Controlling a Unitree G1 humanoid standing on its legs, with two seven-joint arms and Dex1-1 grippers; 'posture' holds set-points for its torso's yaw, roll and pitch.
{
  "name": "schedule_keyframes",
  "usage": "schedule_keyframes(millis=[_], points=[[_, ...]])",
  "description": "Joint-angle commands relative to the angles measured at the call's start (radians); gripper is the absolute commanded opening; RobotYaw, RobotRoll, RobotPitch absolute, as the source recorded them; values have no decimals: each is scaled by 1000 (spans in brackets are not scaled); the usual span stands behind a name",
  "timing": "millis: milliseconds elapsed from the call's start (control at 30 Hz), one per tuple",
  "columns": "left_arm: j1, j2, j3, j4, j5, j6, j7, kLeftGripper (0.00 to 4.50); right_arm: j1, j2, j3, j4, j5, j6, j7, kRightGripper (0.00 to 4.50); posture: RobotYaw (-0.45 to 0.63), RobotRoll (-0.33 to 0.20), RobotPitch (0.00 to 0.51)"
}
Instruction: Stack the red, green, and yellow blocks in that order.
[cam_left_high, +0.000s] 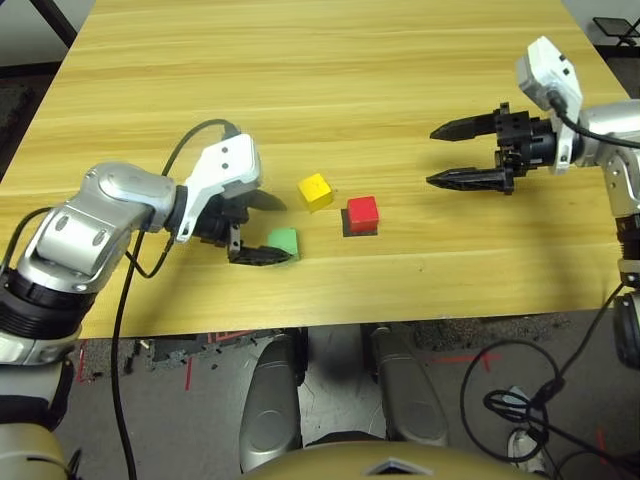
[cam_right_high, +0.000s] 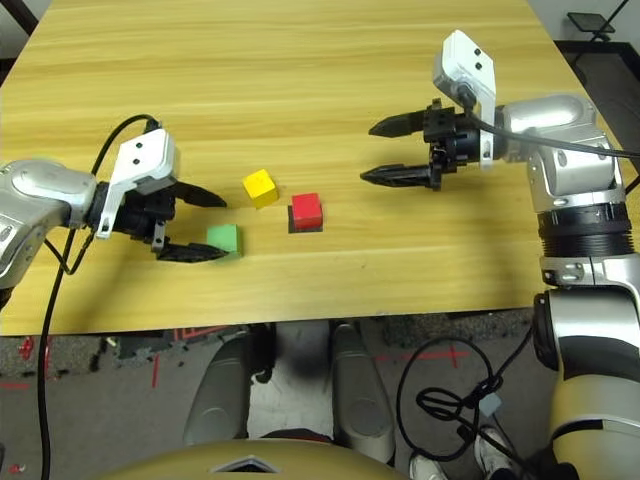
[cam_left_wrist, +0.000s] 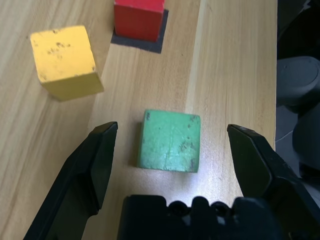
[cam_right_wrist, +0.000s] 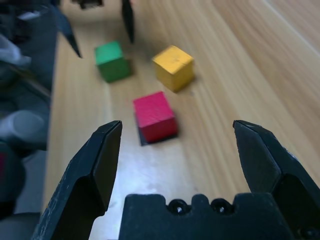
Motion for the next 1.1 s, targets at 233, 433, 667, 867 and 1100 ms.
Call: schedule_keyframes(millis=[233, 433, 667, 867, 1100], points=[[46, -4, -32, -25, 52, -20, 31, 4500, 10, -2, -7, -24, 21, -15, 0, 4492, 129, -2, 263], [73, -9, -41, -29, 72, -25, 38, 4500, 19, -8, -6, -35, 32, -12, 2, 4492, 121, -2, 270], [68, -57, -27, -71, 57, 34, 90, 3565, 33, -2, -9, -46, 35, -5, -17, 4500, 126, 14, 272], [31, -99, 2, -130, 21, 126, 148, 2060, 45, 6, -9, -42, 37, -15, -39, 4500, 130, 31, 267], [-179, -33, -8, -97, 1, 213, 96, 2060, 62, 3, -10, -44, 42, -17, -58, 4500, 136, 53, 261]])
